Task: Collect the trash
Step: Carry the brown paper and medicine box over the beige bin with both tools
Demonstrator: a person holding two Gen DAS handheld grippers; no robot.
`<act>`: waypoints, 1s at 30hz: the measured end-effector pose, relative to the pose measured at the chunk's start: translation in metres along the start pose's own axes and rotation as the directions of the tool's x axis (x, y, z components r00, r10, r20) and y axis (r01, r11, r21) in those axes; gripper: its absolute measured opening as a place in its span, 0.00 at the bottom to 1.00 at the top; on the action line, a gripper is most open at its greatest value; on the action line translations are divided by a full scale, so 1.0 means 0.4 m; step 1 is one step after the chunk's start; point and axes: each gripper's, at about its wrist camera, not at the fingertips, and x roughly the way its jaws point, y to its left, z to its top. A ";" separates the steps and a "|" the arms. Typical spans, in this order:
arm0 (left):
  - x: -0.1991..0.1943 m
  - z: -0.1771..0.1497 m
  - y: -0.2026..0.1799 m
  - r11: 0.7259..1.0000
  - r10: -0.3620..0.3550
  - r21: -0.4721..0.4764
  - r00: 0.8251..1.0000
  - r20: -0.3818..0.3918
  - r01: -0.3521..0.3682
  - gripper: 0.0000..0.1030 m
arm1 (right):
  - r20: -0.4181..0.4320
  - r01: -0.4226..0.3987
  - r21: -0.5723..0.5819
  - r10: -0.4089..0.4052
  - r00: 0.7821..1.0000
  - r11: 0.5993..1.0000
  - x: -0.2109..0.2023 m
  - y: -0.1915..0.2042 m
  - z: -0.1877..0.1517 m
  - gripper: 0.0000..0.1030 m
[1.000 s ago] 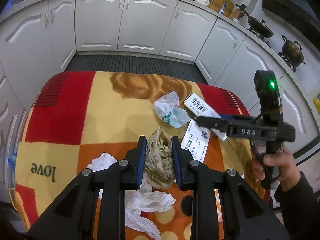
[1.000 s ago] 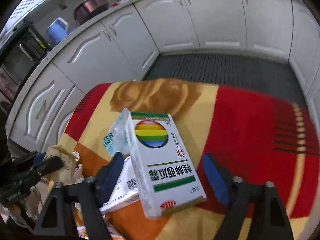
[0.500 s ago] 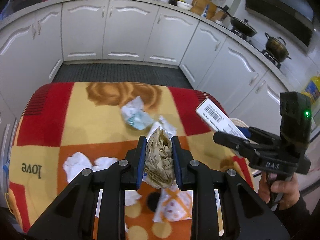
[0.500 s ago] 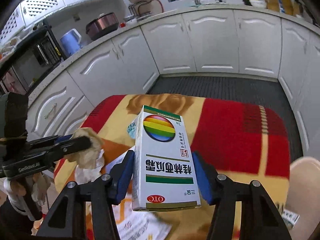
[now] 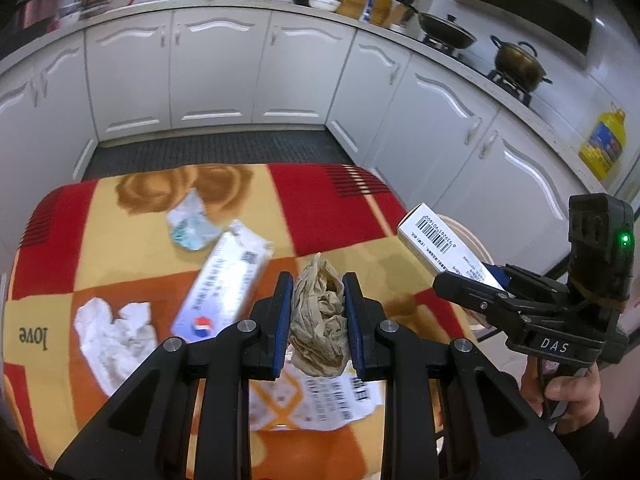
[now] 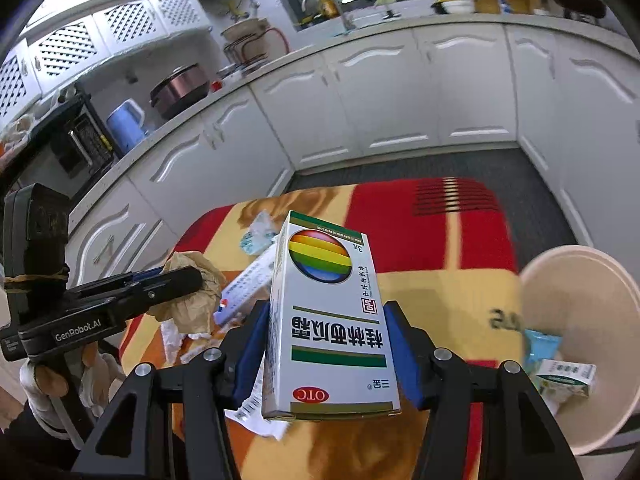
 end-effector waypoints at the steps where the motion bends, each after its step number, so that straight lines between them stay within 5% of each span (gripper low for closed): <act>1: 0.003 0.002 -0.011 1.000 -0.003 0.006 1.000 0.000 0.003 0.22 | 0.005 0.007 0.006 -0.007 1.000 1.000 -0.012 -0.010 -0.003 0.54; 20: 0.147 0.021 -0.301 0.985 -0.099 0.137 0.993 -0.061 0.106 0.22 | 0.033 0.178 0.144 -0.184 0.982 0.973 -0.152 -0.226 -0.058 0.54; 30: 0.271 0.042 -0.395 0.979 -0.164 0.103 0.978 -0.126 0.178 0.22 | -0.023 0.270 0.236 -0.272 0.962 0.934 -0.149 -0.366 -0.090 0.54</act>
